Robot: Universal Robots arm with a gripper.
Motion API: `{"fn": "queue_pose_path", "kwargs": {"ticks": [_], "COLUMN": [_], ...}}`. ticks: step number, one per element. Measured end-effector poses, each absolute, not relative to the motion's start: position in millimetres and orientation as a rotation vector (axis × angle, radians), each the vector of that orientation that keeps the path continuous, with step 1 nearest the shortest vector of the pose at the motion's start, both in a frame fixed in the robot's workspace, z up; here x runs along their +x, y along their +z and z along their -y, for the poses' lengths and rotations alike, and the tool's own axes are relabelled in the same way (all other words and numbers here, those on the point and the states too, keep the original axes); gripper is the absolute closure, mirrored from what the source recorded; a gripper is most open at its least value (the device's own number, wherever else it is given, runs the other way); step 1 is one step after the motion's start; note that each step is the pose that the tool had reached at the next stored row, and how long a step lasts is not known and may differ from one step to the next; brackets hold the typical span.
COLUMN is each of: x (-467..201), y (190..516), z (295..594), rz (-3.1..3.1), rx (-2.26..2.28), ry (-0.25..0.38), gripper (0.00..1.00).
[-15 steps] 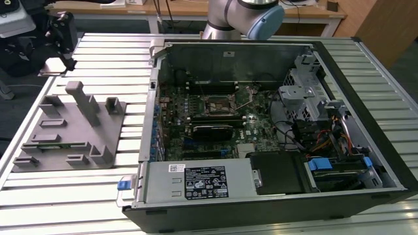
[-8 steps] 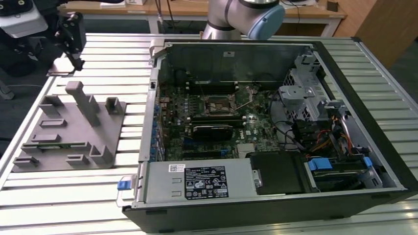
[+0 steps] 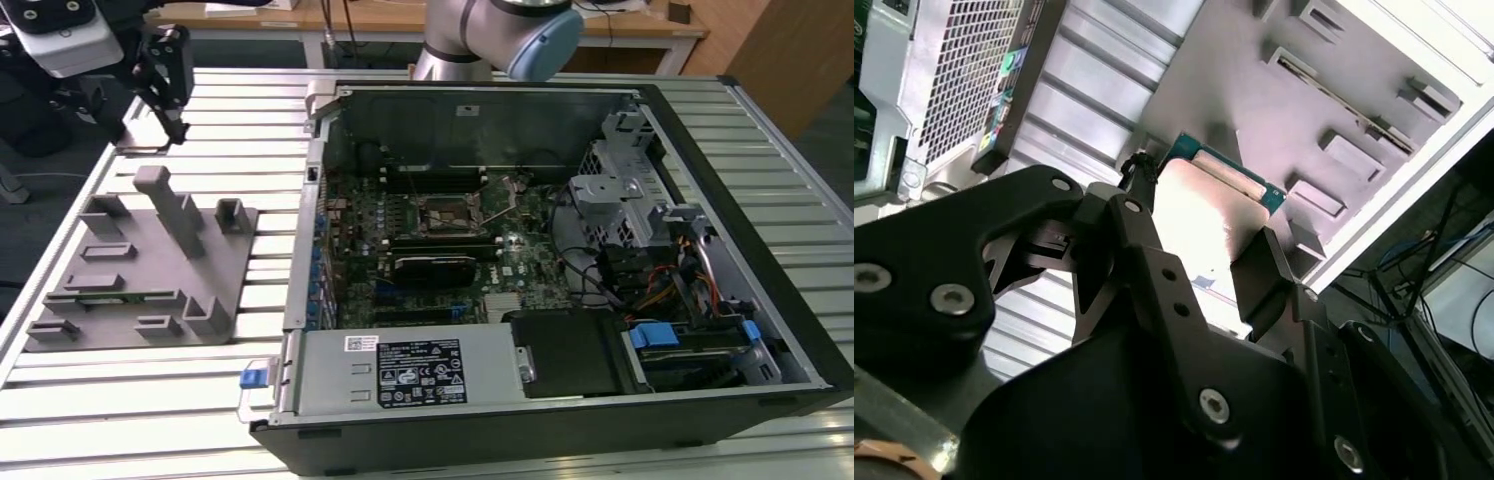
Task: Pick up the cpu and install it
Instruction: 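Pick up the cpu and move it towards the insertion slot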
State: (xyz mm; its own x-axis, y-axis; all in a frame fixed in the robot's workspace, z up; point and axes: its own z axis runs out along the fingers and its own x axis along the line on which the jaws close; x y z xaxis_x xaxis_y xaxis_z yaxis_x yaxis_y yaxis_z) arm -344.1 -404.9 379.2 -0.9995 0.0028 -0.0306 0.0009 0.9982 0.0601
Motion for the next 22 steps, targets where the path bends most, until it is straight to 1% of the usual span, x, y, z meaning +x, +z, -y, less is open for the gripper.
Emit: {"fn": "queue_pose_path", "kwargs": {"ticks": [22], "x": [-296], "y": [379], "z": [405], "rz": [-3.110], "rx": [0.003], "ry": [0.094], "gripper": [0.45]}}
